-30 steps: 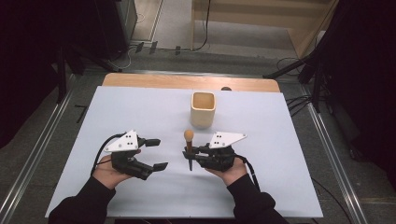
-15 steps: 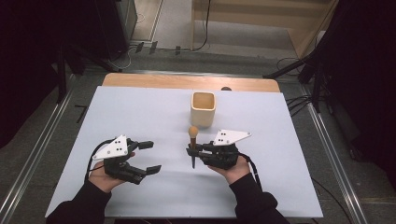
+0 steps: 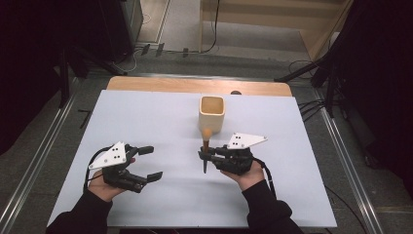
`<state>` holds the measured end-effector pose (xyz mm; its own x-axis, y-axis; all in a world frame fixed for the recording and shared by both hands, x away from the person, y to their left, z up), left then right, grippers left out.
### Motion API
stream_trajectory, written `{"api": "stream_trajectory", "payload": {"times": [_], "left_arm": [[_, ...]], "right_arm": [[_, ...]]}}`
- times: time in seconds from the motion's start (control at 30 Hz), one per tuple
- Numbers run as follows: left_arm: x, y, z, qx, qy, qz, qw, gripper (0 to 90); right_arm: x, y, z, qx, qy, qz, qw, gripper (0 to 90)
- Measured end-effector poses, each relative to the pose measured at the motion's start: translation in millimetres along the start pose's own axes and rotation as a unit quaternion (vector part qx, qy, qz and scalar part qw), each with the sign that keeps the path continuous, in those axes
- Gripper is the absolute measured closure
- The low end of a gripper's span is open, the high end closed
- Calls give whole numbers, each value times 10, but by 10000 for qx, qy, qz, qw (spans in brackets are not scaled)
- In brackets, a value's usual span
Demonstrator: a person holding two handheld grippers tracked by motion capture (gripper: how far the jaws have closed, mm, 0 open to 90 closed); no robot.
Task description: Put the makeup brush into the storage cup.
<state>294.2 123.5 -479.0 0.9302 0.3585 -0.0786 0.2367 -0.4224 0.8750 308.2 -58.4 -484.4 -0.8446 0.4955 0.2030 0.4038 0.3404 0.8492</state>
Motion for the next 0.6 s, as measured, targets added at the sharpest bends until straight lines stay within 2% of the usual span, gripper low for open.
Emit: {"api": "stream_trajectory", "payload": {"times": [0.23,0.37,0.6], "left_arm": [[1,-19,-44,-29,61,-13,10000,141],[-16,-13,-81,-103,41,-52,9999,141],[-21,-12,-79,-107,34,-56,9999,141]], "right_arm": [[-45,36,-42,-71,-125,13,9999,786],[-86,121,-96,-117,-227,38,9997,786],[-152,200,-44,-76,-298,38,9995,786]]}}
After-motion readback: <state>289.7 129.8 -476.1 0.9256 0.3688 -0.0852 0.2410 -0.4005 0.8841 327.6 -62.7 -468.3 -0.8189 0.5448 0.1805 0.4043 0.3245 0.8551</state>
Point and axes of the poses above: each handheld gripper's, and its own axes: z roughly forward along the jaws, y roughly out of its top, x roughly to its left, the point moved 10 cm from there along z, roughly forward along the jaws, and after that the axes turned 8 degrees about x, right-handed, at the moved point
